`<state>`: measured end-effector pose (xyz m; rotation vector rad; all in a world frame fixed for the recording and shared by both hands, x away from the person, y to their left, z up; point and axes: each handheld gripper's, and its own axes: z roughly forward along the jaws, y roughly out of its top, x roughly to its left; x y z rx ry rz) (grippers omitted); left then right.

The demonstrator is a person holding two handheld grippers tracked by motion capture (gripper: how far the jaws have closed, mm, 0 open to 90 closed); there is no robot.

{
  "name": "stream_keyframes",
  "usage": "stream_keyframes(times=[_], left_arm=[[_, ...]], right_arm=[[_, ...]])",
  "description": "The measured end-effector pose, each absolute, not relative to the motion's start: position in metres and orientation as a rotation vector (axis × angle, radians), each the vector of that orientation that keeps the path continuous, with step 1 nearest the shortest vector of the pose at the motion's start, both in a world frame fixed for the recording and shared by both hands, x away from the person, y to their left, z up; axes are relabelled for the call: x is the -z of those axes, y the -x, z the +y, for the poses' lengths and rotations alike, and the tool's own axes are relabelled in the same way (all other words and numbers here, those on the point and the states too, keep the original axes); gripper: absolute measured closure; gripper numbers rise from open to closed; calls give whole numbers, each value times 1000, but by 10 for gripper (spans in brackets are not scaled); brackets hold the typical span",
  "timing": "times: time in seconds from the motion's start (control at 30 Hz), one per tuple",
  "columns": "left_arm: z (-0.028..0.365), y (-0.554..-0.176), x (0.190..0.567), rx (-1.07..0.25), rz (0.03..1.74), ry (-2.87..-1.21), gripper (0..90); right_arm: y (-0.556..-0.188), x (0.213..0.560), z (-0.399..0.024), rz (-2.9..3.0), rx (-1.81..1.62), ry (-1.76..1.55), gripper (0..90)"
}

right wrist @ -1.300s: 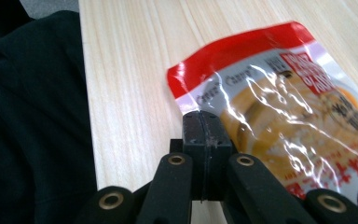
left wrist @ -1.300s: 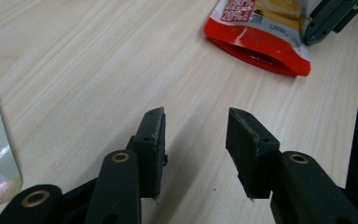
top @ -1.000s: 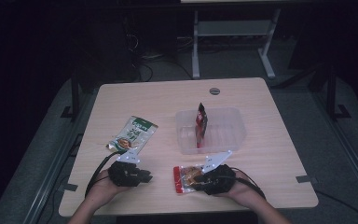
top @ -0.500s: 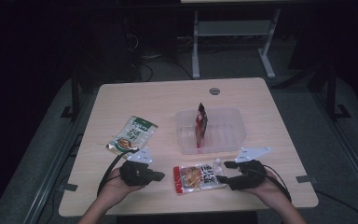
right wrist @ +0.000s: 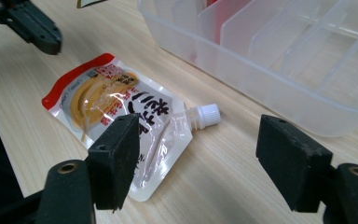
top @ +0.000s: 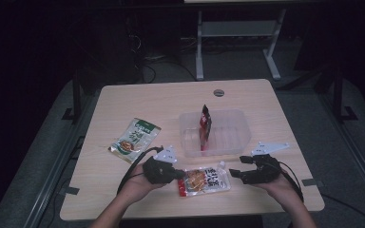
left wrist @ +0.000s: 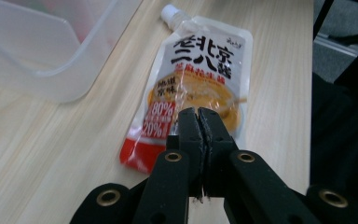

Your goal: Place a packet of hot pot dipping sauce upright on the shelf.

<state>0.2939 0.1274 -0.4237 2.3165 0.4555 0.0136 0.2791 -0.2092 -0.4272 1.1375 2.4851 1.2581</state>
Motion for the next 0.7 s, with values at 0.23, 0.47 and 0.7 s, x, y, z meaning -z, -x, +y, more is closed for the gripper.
stream_keyframes(times=[0.23,0.47,0.7], left_arm=[[113,-295,435,-60,427,-2359,882],[113,-298,443,-86,460,-2380,881],[112,-301,450,-37,490,-2378,885]], right_arm=[[-282,440,-214,2525,-1263,-1155,298],[-279,442,-211,2559,-1246,-1127,298],[-281,447,-206,2618,-1253,-1122,311]])
